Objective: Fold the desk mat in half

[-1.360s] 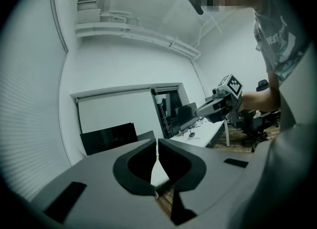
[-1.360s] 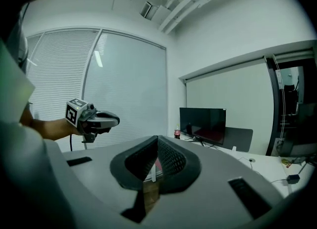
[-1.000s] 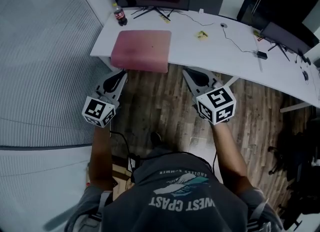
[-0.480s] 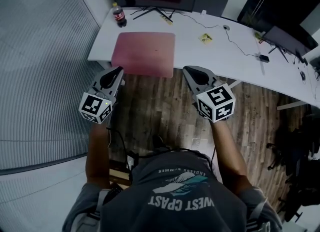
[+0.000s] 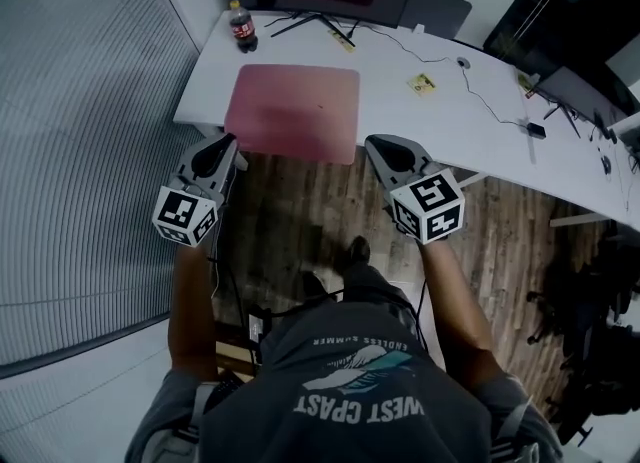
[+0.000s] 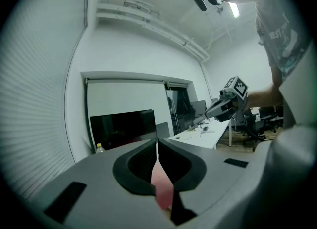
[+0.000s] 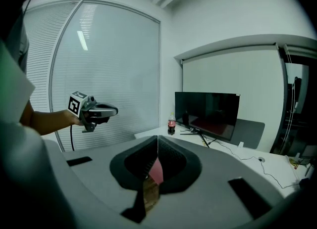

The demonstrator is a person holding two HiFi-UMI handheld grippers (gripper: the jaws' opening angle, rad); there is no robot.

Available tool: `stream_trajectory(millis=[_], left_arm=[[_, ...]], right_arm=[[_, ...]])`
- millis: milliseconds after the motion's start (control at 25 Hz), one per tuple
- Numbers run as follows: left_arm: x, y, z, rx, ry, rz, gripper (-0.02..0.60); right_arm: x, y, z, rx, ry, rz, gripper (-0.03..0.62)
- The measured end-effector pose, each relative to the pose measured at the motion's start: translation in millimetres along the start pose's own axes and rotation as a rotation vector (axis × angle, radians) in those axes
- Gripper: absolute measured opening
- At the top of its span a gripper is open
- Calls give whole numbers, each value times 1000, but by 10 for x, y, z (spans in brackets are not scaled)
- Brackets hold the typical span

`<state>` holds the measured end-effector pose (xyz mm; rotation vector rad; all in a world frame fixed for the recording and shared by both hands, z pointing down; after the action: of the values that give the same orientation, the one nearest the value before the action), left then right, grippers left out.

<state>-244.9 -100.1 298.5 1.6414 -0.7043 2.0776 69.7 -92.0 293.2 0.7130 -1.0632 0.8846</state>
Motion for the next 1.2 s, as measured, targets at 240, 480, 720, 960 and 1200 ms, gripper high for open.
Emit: stream_trajectory(millis=[240, 480, 720, 960, 1200], left_arm=[[466, 303, 190, -50, 63, -65, 29], [1018, 640, 358, -95, 137, -153, 29], [1602, 979, 451, -132, 193, -232, 29], [2250, 1160, 531, -124, 274, -309, 31], [2919, 1306, 572, -150, 323, -435, 44]], right_arm=[[313, -173, 542, -44, 37, 19, 28], [788, -261, 1099, -89, 142, 53, 28], [1222, -373, 1506, -93, 250, 75, 29], [1707, -428, 1715, -90, 361, 104, 35], [2203, -464, 1821, -85, 476, 134, 71]])
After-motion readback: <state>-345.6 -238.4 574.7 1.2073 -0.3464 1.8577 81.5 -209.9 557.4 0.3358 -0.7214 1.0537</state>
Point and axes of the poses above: the fingertips, and each gripper's own axes: z forward along the fingers, y to its left, x out of its underside, the point moved 7 cm from there along -z, backward along the fingers, and after that the axes turned 13 degrees about x, right-handed, at the moved point
